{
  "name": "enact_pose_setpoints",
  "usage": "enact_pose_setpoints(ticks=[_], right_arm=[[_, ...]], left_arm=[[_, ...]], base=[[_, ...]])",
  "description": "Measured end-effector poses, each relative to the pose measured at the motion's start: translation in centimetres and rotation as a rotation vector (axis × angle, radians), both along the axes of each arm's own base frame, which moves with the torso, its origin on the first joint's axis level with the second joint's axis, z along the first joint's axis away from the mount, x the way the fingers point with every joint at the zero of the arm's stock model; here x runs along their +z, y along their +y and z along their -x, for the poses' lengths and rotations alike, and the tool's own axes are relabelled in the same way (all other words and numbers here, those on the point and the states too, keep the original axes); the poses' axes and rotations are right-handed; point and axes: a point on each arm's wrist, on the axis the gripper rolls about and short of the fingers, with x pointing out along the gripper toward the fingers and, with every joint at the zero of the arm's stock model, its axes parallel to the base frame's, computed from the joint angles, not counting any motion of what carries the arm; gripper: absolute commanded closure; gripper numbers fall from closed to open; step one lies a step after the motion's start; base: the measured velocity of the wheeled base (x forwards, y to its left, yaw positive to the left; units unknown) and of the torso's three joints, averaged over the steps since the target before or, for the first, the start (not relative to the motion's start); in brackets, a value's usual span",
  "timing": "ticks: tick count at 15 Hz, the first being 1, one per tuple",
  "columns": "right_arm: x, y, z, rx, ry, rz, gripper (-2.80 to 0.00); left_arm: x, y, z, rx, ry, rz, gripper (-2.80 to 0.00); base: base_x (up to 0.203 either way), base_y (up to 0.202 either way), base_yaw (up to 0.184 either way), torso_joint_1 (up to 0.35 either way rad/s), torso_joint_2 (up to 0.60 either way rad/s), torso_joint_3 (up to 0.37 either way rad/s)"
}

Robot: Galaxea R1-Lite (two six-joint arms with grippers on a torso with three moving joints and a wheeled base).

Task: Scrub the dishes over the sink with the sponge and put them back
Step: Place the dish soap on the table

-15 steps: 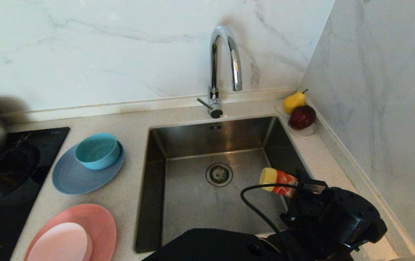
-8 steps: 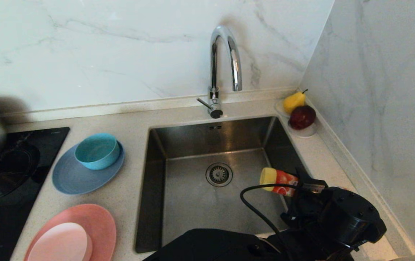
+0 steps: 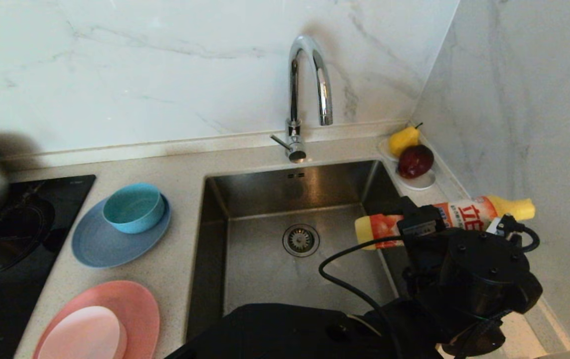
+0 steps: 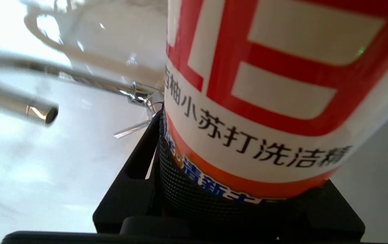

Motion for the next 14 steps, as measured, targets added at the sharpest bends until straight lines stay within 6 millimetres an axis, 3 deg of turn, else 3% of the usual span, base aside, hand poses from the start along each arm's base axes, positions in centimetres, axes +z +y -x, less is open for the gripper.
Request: enact_pose_setpoints(ticks=[3, 7, 14], right_arm=[[0.0, 0.0, 0.0, 0.000, 0.000, 0.000, 0.00], [0.0, 0.0, 0.0, 0.000, 0.000, 0.000, 0.00], [0.0, 0.0, 0.0, 0.000, 0.000, 0.000, 0.00]], left_arm=[[2.6, 0.6, 0.3, -0.084, -0.010, 0.199, 0.00], [6.2, 1.3, 0.9, -0.356, -0.027, 0.375, 0.00], [12.7, 4.2, 1.8, -0.467, -0.006, 0.557, 0.00]], base=[[0.000, 0.000, 0.000, 0.000, 0.00, 0.000], [0.000, 0.000, 0.000, 0.000, 0.00, 0.000], [0.000, 0.000, 0.000, 0.000, 0.00, 0.000]])
